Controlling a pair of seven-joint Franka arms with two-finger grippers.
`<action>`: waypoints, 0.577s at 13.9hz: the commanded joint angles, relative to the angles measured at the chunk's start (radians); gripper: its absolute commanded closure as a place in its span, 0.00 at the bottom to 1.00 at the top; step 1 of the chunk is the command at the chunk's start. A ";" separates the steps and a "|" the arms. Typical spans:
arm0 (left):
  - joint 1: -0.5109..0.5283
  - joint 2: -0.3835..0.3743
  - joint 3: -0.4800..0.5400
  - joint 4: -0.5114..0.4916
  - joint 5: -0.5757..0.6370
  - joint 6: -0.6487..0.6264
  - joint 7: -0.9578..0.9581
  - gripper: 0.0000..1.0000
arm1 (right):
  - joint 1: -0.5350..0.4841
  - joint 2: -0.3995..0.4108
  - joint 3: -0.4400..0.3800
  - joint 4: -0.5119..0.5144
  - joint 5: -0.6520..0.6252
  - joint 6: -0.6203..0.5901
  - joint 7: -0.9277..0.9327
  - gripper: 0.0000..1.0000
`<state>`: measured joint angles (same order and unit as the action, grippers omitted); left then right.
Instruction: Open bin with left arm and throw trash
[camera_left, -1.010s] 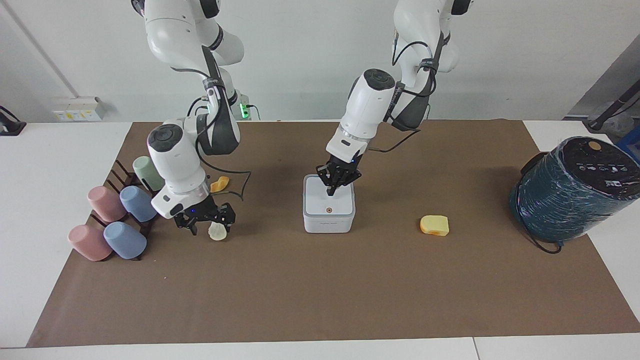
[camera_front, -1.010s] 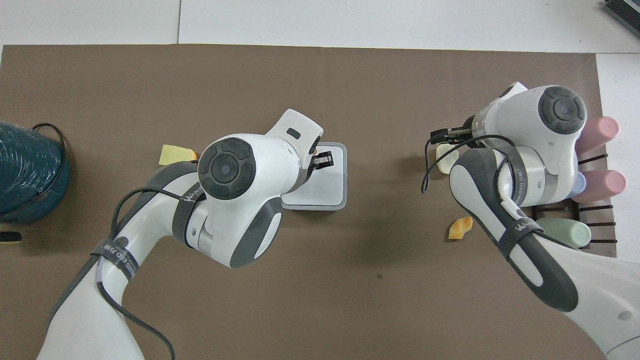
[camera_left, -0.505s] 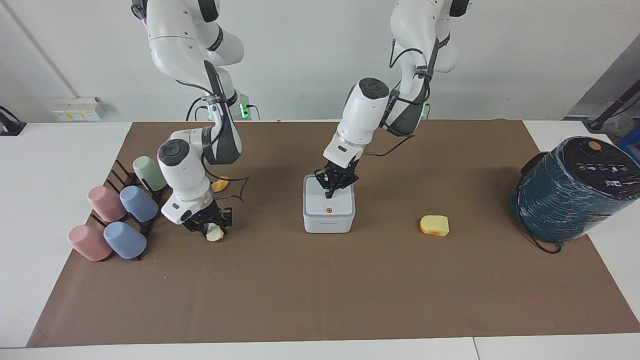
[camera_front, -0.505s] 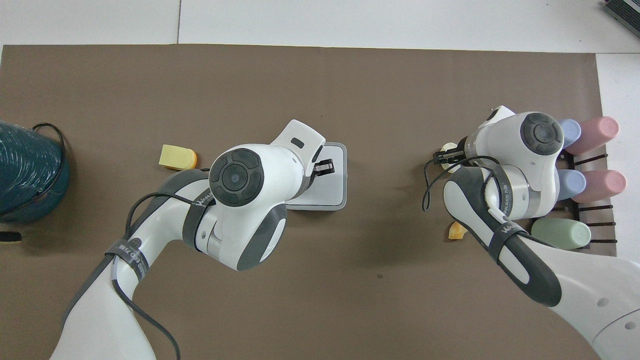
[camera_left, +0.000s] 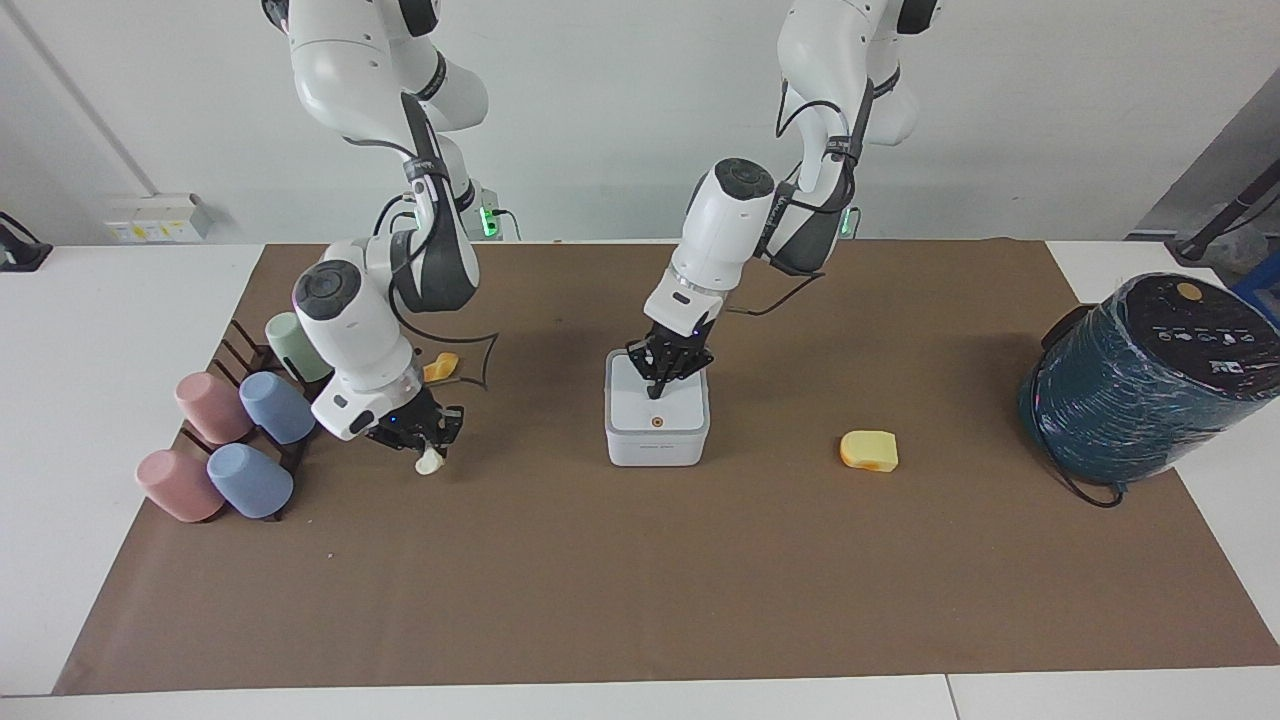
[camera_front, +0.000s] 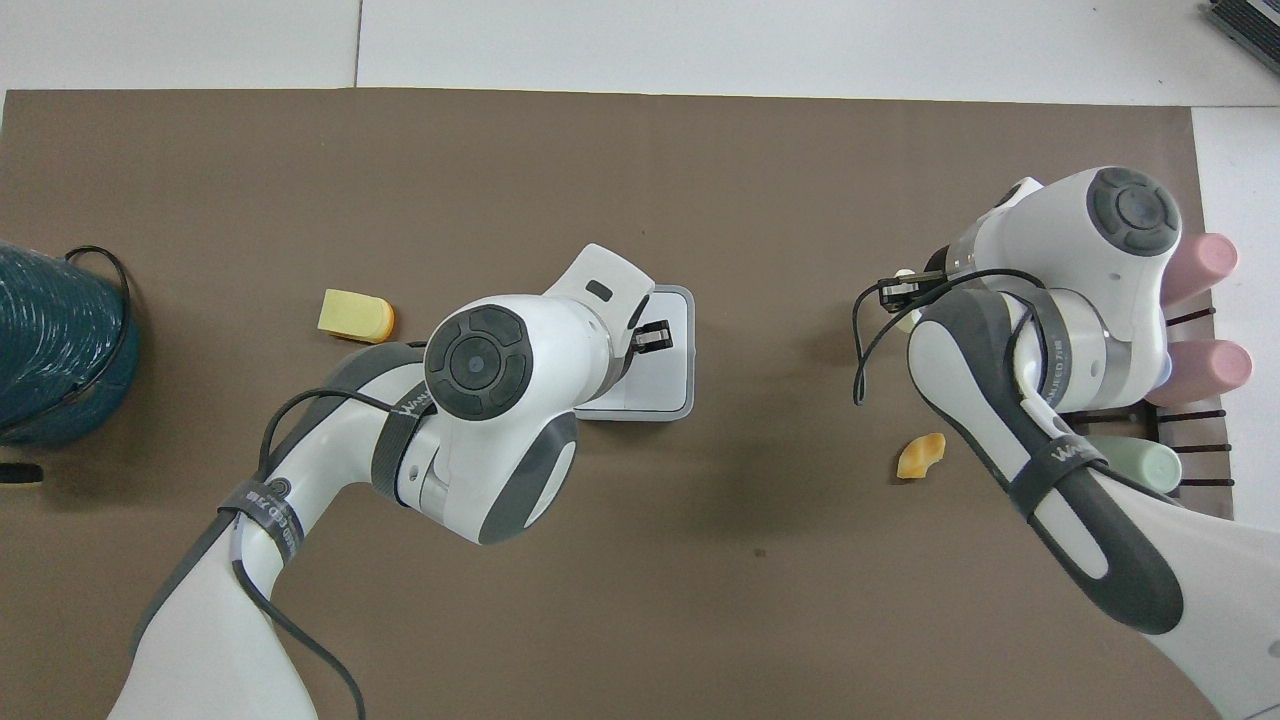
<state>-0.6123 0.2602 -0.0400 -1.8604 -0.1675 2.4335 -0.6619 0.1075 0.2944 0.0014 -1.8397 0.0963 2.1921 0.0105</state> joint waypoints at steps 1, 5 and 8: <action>0.023 0.011 0.019 0.133 -0.010 -0.213 0.005 1.00 | -0.003 -0.079 0.008 0.007 0.031 -0.080 0.064 1.00; 0.115 -0.010 0.019 0.248 -0.001 -0.421 0.011 0.99 | 0.021 -0.138 0.023 0.026 0.104 -0.121 0.184 1.00; 0.175 -0.027 0.020 0.230 0.002 -0.455 0.074 0.95 | 0.066 -0.130 0.086 0.031 0.167 -0.051 0.388 1.00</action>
<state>-0.4726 0.2441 -0.0168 -1.6191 -0.1671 2.0081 -0.6323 0.1438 0.1547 0.0511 -1.8149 0.2275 2.0959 0.2753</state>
